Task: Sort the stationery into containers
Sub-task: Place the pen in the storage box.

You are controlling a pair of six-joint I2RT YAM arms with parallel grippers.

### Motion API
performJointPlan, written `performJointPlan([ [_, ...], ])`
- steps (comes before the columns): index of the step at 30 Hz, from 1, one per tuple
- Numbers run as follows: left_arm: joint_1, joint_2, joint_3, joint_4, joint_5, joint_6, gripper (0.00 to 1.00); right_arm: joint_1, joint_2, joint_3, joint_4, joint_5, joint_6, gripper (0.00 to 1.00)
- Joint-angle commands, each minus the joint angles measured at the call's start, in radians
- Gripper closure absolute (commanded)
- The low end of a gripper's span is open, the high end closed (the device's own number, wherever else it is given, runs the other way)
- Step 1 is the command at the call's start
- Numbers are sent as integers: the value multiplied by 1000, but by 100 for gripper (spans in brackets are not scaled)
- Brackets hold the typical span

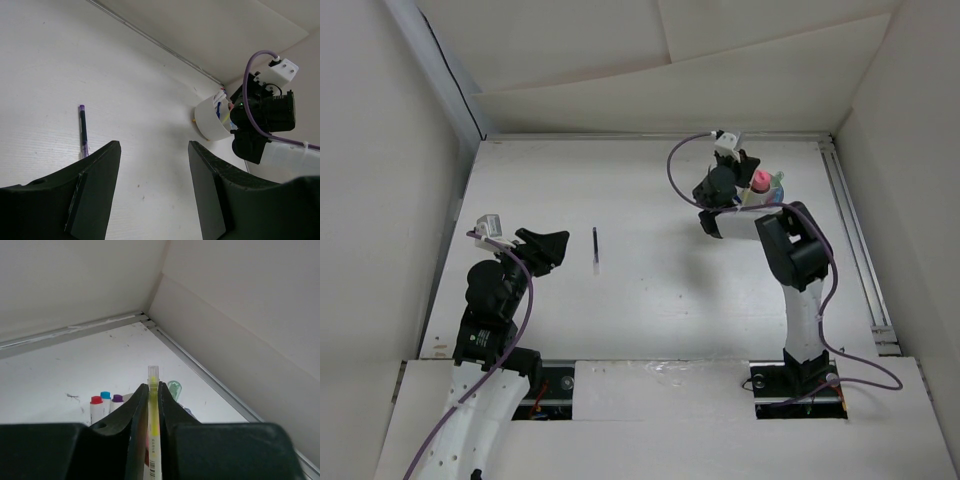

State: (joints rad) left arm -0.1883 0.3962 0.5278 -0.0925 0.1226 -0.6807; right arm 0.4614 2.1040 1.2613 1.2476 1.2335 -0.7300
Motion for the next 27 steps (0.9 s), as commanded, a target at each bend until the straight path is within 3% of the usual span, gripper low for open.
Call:
performJointPlan([
  [1,-2,1,-8,62,8,3,47,26,-1,6,137,41,-22,83],
  [2,-2,1,-8,62,8,3,47,36,-1,6,138,50,-32,74],
  [6,-2,1,-8,62,8,3,47,55,-13,6,151,60,-32,57],
  [9,-2,1,-8,62,8,3,47,78,-58,6,141,60,-32,49],
  [23,-2,-8,1,43,8,3,47,244,-145,46,-6,89,26,39],
  [26,-2,-8,1,34,-1,3,47,312,-182,46,-172,77,134,41],
  [27,-2,-17,1,34,-1,3,47,331,-193,46,-339,64,265,46],
])
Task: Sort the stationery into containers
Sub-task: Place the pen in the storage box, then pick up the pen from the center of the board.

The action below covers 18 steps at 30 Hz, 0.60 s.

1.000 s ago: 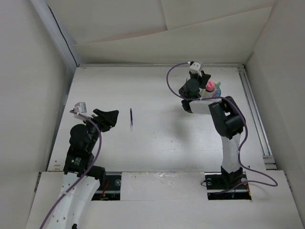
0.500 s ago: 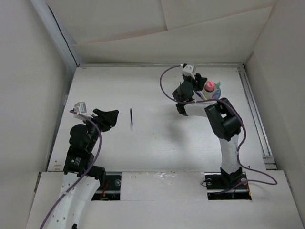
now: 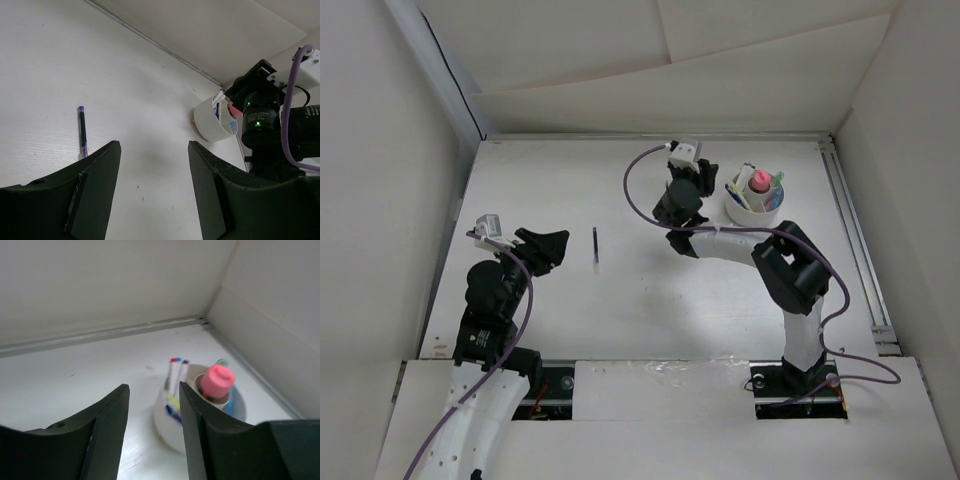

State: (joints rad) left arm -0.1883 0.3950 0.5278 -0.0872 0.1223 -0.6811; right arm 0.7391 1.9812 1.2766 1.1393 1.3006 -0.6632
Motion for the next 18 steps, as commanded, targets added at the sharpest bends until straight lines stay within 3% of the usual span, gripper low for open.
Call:
performJointPlan([
  [1,-2,-16,1,29,-1,3,47,90,-80,30,-348,-51,288,51],
  [2,-2,-16,12,29,-1,3,47,107,-93,56,-468,-90,389,57],
  [3,-2,-16,12,18,-10,3,47,132,-117,69,-697,-207,600,71],
  [4,-2,-16,12,18,-10,3,47,132,-130,81,-796,-208,699,78],
  [5,-2,-16,23,8,-10,3,47,143,-139,90,-870,-395,773,84],
  [7,-2,-25,23,-2,-10,3,47,143,-148,90,-952,-577,886,97],
  [8,-2,-25,32,-2,-21,3,47,167,-148,90,-967,-692,910,99],
  [10,-2,-35,32,-14,-21,3,47,190,-107,116,-1013,-745,951,99],
  [13,-2,-44,43,-35,-21,3,47,212,-15,217,-1128,-828,984,82],
  [14,-2,-44,52,-46,-21,3,47,212,10,245,-1182,-846,1014,69],
  [17,-2,-65,66,-81,-30,12,47,212,120,381,-1269,-897,1050,48],
  [18,-2,-65,75,-91,-39,12,47,212,149,423,-1340,-908,1062,45],
])
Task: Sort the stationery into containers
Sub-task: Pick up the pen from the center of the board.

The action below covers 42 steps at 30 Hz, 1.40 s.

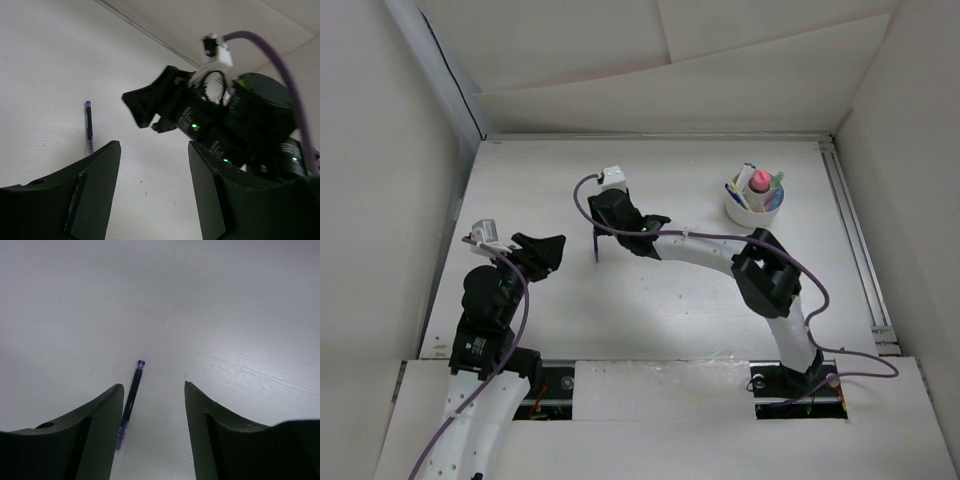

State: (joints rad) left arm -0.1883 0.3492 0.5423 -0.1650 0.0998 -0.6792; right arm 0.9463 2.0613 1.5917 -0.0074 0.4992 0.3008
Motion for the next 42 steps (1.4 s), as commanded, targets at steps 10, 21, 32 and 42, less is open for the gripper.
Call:
performJointPlan([
  [10,-2,-88,100,-108,-58,29,47,5,307,405,-342,-166,193,45],
  [21,-2,-118,100,-108,-68,29,47,-14,433,551,-421,-174,261,65],
  [32,-2,-127,100,-108,-68,29,47,-32,451,566,-431,-174,270,64],
  [42,-2,-118,100,-108,-68,29,47,-32,387,447,-366,-203,270,100],
])
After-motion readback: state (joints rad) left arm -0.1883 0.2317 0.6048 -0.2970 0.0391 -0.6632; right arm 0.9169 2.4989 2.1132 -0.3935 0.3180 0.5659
